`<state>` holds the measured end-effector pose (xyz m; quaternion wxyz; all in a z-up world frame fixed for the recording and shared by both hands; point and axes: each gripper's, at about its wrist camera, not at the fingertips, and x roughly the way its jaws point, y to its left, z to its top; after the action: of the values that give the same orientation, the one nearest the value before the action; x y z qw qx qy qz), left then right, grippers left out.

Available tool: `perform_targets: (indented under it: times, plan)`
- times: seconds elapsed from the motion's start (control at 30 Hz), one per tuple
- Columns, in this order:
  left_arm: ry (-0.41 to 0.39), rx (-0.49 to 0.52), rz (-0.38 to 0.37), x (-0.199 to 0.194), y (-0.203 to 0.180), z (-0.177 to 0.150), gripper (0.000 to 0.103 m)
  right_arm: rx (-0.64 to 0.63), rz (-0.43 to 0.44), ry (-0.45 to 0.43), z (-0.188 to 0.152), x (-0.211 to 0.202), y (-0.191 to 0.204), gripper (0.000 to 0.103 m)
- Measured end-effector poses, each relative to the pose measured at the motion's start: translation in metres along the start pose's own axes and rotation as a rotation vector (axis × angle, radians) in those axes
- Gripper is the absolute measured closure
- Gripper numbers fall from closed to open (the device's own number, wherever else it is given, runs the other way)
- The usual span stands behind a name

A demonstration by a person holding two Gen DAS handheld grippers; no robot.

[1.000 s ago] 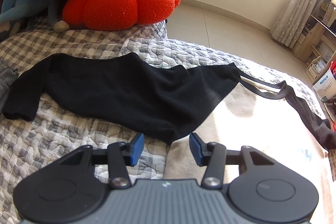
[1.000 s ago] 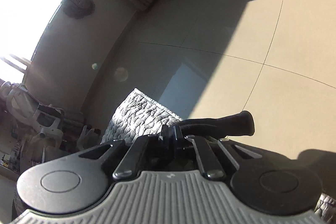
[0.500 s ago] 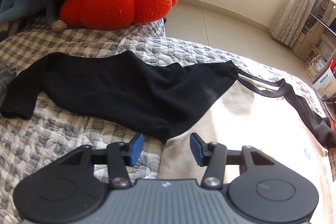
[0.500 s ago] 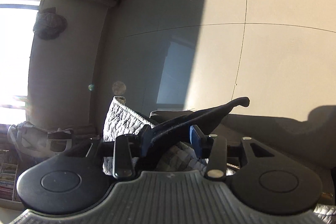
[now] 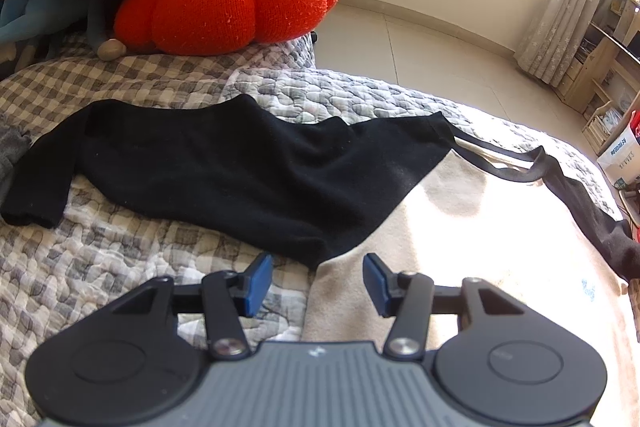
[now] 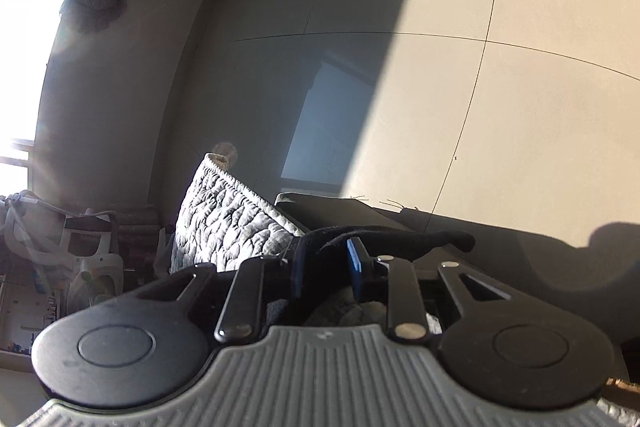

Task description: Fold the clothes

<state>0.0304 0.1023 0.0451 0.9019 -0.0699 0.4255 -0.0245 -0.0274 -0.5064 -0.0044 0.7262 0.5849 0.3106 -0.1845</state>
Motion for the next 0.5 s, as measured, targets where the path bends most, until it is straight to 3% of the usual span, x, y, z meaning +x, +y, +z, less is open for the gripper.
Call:
perform_targets:
  times: [0.2, 0.43, 0.5]
  plan:
    - [-0.002, 0.0, -0.005, -0.002, -0.001, 0.0, 0.052, -0.073, 0.053, -0.112, 0.001, -0.019, 0.015, 0.092]
    - [-0.006, -0.012, -0.013, -0.004, 0.0, 0.001, 0.051, -0.364, 0.226, -0.429, -0.022, -0.093, 0.068, 0.092]
    - [-0.009, -0.014, -0.017, -0.005, 0.001, 0.002, 0.051, -0.4, 0.23, -0.454, -0.027, -0.1, 0.072, 0.092]
